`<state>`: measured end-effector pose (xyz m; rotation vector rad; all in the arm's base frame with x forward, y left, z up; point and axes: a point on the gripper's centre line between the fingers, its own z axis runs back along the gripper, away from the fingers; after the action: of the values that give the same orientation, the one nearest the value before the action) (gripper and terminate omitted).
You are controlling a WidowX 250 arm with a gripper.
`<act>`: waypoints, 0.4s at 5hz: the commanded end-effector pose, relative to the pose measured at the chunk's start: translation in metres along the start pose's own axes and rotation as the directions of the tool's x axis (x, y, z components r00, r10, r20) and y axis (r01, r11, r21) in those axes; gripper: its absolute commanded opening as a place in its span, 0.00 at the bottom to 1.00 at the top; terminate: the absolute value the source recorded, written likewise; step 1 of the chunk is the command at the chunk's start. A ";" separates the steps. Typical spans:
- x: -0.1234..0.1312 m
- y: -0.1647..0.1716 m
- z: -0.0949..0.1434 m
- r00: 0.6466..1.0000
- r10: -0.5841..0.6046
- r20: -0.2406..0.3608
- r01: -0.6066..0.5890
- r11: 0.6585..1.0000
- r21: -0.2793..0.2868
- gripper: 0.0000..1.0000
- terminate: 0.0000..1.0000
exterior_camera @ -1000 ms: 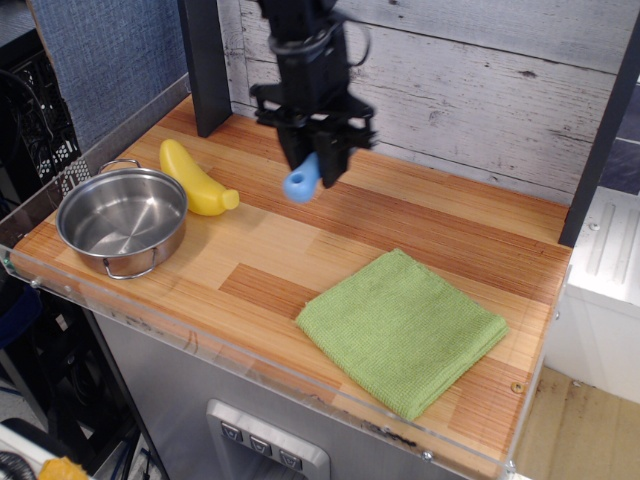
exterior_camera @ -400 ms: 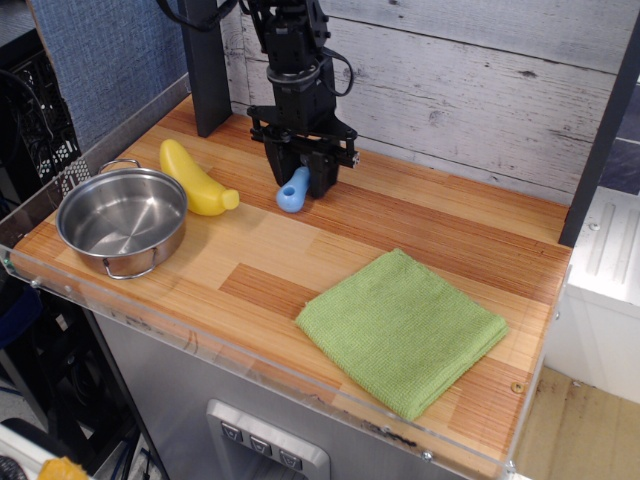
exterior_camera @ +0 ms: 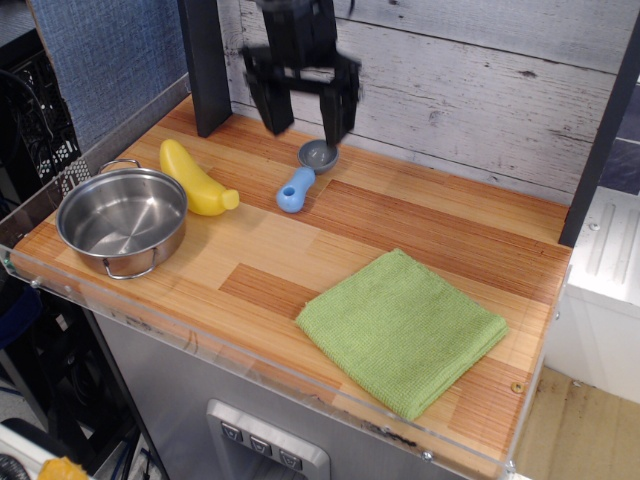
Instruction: Put the spoon on the left middle side of the table.
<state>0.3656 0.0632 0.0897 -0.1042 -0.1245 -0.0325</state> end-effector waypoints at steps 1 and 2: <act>-0.011 -0.009 0.064 0.997 -0.036 0.071 0.032 0.998 0.062 1.00 0.00; -0.017 -0.010 0.075 0.995 -0.077 0.059 0.072 0.994 0.078 1.00 0.00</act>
<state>0.3443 0.0610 0.1430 -0.0435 -0.1390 -0.0903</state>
